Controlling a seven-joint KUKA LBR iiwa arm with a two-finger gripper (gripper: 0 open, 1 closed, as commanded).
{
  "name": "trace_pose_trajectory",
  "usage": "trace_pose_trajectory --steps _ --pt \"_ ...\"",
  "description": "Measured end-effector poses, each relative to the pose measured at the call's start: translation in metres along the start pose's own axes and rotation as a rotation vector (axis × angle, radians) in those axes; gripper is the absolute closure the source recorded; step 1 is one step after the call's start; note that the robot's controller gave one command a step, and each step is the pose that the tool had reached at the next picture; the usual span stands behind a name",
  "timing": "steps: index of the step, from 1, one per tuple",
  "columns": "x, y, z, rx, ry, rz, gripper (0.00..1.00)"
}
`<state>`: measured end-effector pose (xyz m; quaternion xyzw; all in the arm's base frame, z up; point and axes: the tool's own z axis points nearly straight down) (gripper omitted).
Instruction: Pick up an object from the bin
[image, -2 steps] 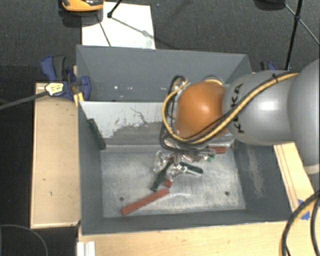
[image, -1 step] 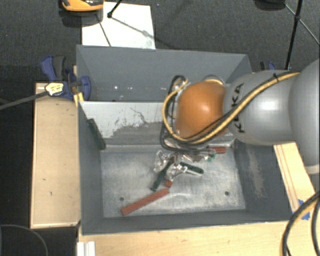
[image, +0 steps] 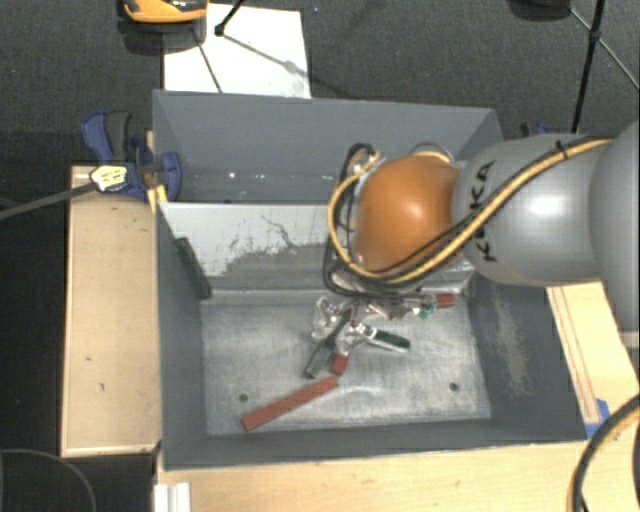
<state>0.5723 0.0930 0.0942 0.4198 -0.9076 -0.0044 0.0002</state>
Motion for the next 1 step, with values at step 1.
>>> trace_pose_trajectory --steps 1 --pt "0.0011 -0.0012 -0.0196 0.004 0.002 0.002 1.00"
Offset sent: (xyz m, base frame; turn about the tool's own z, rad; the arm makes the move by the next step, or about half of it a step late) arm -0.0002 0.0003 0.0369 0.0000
